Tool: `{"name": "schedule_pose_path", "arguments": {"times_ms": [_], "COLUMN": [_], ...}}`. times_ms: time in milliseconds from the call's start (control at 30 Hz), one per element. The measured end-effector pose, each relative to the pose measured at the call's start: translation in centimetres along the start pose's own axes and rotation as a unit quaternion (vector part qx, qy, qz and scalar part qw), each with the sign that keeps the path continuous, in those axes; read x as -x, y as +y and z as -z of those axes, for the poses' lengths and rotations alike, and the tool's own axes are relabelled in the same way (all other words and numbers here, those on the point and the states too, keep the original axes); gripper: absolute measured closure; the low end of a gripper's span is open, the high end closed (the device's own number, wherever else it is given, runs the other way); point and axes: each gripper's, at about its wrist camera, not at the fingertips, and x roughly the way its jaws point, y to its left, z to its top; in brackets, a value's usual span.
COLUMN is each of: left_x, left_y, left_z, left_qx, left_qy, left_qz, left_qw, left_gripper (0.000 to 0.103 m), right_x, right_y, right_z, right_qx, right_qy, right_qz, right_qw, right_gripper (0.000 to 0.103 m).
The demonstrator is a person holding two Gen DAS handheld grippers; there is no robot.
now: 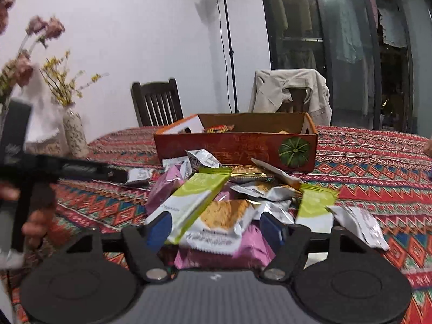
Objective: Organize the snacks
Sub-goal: 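Grasp a white wrapper with left tool while right tool grasps a cracker packet, then carry both packets over the box and open both tools to drop them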
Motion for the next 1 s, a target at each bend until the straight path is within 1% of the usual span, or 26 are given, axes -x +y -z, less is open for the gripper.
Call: {"name": "schedule_pose_path", "arguments": {"times_ms": [67,133,200,333,367,400,433,467,533,567,633,733,767,833,1000], "left_x": [-2.0,-3.7,-4.8,-6.3,-6.6,-6.8,-6.9,-6.8,-6.5,-6.3,-5.8,-4.2,-3.2,-0.9,6.2], "left_y": [0.3,0.7,0.8,0.8,0.7,0.5,0.3,0.2,0.4,0.4,0.4,0.2,0.1,0.0,-0.7], "left_z": [-0.6,-1.0,-1.3,-1.5,-1.5,-1.5,-1.5,-1.3,-1.4,-1.4,-1.3,-0.6,-0.2,0.7,3.9], "left_qx": [-0.007,-0.004,-0.001,0.002,0.004,0.002,-0.004,-0.008,-0.012,-0.013,-0.015,-0.026,-0.03,-0.028,0.001], "left_qy": [0.013,0.024,0.031,0.035,0.035,0.033,0.026,0.02,0.015,0.017,0.021,0.025,0.021,0.008,-0.025], "left_qz": [-0.008,-0.019,-0.022,-0.02,-0.02,-0.022,-0.03,-0.03,-0.022,-0.023,-0.026,-0.03,-0.03,-0.03,-0.022], "left_qw": [0.9999,0.9995,0.9993,0.9992,0.9992,0.9992,0.9992,0.9993,0.9996,0.9995,0.9993,0.9989,0.9989,0.9991,0.9994], "left_gripper": [0.009,0.011,0.012,0.014,0.019,0.021,0.029,0.041,0.057,0.059,0.062,0.062,0.062,0.062,0.062], "right_x": [-1.4,-2.5,-3.5,-4.8,-5.1,-5.4,-5.4,-5.4,-5.3,-5.0,-4.5,-3.7,-3.4,-2.5,0.6], "right_y": [0.3,0.5,0.6,0.7,0.7,0.8,0.8,0.8,0.8,0.7,0.4,-0.2,-0.4,-0.6,-1.0], "right_z": [-0.4,-0.5,-0.4,-0.4,-0.5,-0.5,-0.5,-0.5,-0.4,-0.4,-0.4,-0.2,-0.2,-0.1,0.4], "right_qx": [0.005,0.014,0.021,0.024,0.027,0.029,0.032,0.036,0.043,0.042,0.044,0.036,0.032,0.027,0.026], "right_qy": [0.006,0.012,0.02,0.035,0.038,0.041,0.042,0.042,0.043,0.044,0.044,0.046,0.045,0.038,0.018], "right_qz": [0.01,0.026,0.042,0.044,0.045,0.046,0.047,0.046,0.043,0.041,0.04,0.033,0.03,0.024,0.017], "right_qw": [1.0,0.999,0.999,0.998,0.998,0.998,0.998,0.997,0.997,0.997,0.997,0.998,0.998,0.999,0.999], "right_gripper": [0.035,0.037,0.039,0.039,0.039,0.039,0.039,0.041,0.046,0.05,0.05,0.051,0.053,0.054,0.054]}}
